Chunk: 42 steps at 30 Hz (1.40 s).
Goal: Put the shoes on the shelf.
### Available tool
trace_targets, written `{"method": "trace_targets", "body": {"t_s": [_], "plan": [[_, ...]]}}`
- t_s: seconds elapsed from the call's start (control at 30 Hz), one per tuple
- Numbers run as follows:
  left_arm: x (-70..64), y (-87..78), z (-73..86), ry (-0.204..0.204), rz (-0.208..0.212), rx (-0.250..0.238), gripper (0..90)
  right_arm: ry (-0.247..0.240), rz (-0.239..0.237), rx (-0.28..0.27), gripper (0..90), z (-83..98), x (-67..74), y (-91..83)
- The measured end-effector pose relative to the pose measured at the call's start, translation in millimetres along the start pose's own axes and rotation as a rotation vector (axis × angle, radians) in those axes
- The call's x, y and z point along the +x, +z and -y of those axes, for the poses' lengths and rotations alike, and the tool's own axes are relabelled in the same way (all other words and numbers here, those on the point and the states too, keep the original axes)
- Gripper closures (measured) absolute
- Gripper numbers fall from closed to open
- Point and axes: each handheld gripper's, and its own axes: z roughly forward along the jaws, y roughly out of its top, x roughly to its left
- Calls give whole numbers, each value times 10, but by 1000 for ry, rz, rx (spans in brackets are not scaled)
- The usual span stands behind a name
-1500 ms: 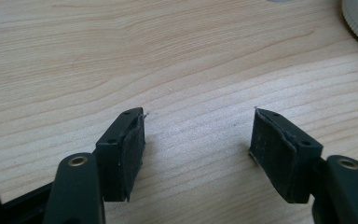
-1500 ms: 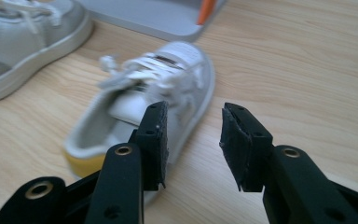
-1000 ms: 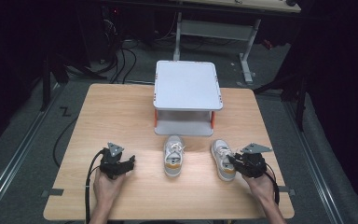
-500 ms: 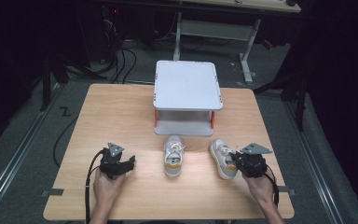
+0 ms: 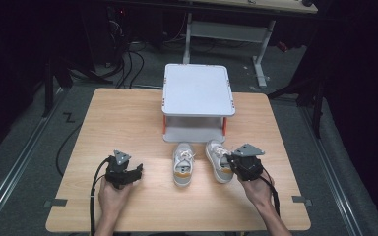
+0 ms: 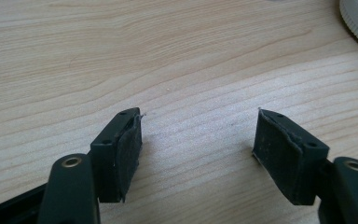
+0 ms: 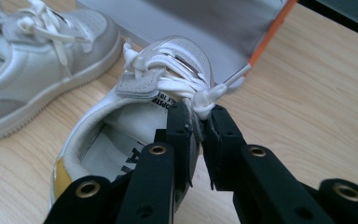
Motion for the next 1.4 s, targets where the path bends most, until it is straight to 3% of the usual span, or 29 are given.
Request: {"method": "trace_targets", "body": {"t_s": [0.2, 0.43, 0.6, 0.7, 0.8, 0.97, 1.0, 1.03, 1.1, 1.2, 1.23, 1.27, 1.37, 1.4], "plan": [[0, 0, 0, 0, 1, 0, 322, -41, 4, 16, 814, -114, 189, 169], [0, 0, 0, 0, 1, 0, 322, -50, 3, 32, 813, -149, 296, 276], [0, 0, 0, 0, 1, 0, 321, -88, 50, 54, 809, -166, 406, 344], [-1, -1, 1, 0, 1, 0, 321, -93, 51, 63, 806, -154, 448, 378], [-1, -1, 1, 1, 1, 0, 321, -73, 49, 60, 796, -143, 472, 378], [-2, -1, 2, 1, 1, 0, 321, -50, -4, 51, 753, -117, 467, 374], [-2, -1, 2, 1, 1, 0, 321, 3, -54, 38, 717, -105, 408, 373], [-2, -1, 2, 1, 1, 0, 321, 3, -54, 38, 717, -105, 408, 373], [-3, 0, 2, 1, 1, -2, 321, 60, -110, 26, 660, -92, 346, 374], [-4, 0, 1, 0, 0, -1, 321, 79, -136, 8, 530, -79, 312, 367], [-4, 0, 1, 0, 0, -1, 320, 79, -136, 8, 530, -79, 312, 367], [-4, 1, 1, -1, 1, -1, 319, 93, -148, -26, 488, -57, 277, 326], [-2, 0, 0, -3, 7, 0, 308, 119, -164, -58, 461, -25, 221, 274], [-1, 0, 0, -2, 8, 0, 301, 152, -183, -90, 454, 23, 150, 217]]}}
